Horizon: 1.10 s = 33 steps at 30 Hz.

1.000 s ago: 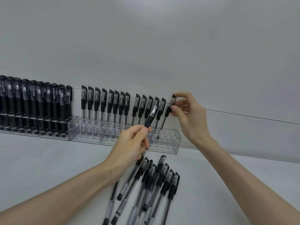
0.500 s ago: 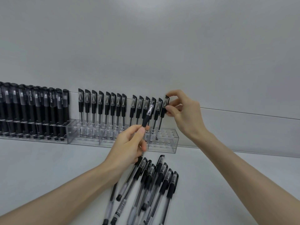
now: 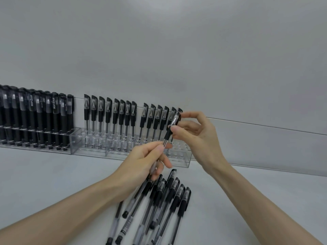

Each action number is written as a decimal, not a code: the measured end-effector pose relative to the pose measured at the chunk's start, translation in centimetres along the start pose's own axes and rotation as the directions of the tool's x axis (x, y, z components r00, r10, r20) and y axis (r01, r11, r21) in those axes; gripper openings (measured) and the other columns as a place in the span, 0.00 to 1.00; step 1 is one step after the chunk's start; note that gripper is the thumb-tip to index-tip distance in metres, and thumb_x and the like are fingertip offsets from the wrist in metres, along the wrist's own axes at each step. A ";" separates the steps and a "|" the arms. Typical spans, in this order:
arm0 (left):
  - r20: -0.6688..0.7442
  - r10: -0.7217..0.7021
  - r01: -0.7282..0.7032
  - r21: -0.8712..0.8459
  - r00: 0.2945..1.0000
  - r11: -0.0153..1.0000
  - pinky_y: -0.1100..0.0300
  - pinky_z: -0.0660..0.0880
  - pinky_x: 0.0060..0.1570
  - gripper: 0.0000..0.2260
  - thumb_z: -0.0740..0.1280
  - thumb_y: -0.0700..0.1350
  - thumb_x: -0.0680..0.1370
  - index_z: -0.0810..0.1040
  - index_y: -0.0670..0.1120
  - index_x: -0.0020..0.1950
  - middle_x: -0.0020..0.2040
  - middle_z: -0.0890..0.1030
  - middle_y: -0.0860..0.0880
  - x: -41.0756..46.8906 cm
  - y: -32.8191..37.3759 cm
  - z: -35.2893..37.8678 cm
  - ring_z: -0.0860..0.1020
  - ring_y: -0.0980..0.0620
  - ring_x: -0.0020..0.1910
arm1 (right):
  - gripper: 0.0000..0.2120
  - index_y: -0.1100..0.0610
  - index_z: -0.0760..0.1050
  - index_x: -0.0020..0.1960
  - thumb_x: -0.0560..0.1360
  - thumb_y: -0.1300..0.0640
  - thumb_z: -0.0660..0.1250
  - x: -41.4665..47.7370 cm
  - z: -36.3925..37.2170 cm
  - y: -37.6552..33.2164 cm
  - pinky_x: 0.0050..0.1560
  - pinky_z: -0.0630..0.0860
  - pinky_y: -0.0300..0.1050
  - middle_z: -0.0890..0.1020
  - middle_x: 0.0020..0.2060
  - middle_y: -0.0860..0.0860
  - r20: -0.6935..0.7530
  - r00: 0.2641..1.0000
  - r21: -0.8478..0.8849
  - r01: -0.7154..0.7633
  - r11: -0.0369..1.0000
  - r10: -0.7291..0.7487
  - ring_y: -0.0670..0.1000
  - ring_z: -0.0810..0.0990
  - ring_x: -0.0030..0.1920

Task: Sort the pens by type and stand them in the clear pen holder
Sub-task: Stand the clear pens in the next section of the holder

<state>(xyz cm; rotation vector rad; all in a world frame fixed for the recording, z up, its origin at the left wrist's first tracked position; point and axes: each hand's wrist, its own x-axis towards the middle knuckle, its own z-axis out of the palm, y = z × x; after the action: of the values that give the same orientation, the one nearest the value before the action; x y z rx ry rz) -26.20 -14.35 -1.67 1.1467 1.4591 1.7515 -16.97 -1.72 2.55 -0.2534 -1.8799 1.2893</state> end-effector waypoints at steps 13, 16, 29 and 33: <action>0.036 0.129 -0.090 0.895 0.991 0.438 0.62 0.66 0.58 0.19 0.60 0.62 0.76 0.73 0.54 0.62 0.56 0.71 0.58 -0.5 -0.4 -1.3 0.68 0.59 0.57 | 0.16 0.49 0.73 0.53 0.72 0.65 0.71 2.7 -2.8 -1.6 0.47 0.81 0.52 0.82 0.42 0.55 -0.265 0.924 -0.190 0.232 0.954 -0.277 0.54 0.84 0.38; 0.038 0.063 -0.059 0.928 0.997 0.367 0.62 0.65 0.52 0.24 0.61 0.67 0.72 0.71 0.55 0.62 0.55 0.69 0.57 -0.6 -0.1 -1.1 0.67 0.58 0.55 | 0.17 0.46 0.72 0.52 0.72 0.64 0.71 3.2 -2.5 -0.9 0.47 0.80 0.55 0.80 0.40 0.49 -0.263 0.909 -0.260 0.256 0.931 -0.324 0.53 0.83 0.38; 0.034 -0.109 0.014 0.910 0.993 0.414 0.61 0.70 0.52 0.26 0.67 0.66 0.69 0.72 0.53 0.61 0.54 0.71 0.56 -0.6 0.3 -1.4 0.72 0.56 0.53 | 0.13 0.49 0.75 0.51 0.73 0.64 0.71 3.5 -1.9 1.8 0.48 0.80 0.54 0.80 0.36 0.46 -0.137 0.953 -0.394 0.199 0.897 -0.272 0.55 0.82 0.40; -0.003 -0.113 0.054 0.893 0.994 0.448 0.63 0.71 0.47 0.25 0.70 0.64 0.68 0.74 0.51 0.57 0.50 0.74 0.56 -0.5 0.5 -1.5 0.73 0.57 0.48 | 0.13 0.49 0.76 0.49 0.73 0.66 0.70 3.5 -2.0 2.0 0.47 0.81 0.51 0.81 0.35 0.51 -0.099 0.971 -0.411 0.160 0.898 -0.218 0.54 0.82 0.39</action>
<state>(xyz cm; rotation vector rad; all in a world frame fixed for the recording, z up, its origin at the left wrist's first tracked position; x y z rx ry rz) -27.26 -15.55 -1.37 1.5326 2.4726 0.7394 -18.31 2.61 2.94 -0.3551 -1.9762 0.7258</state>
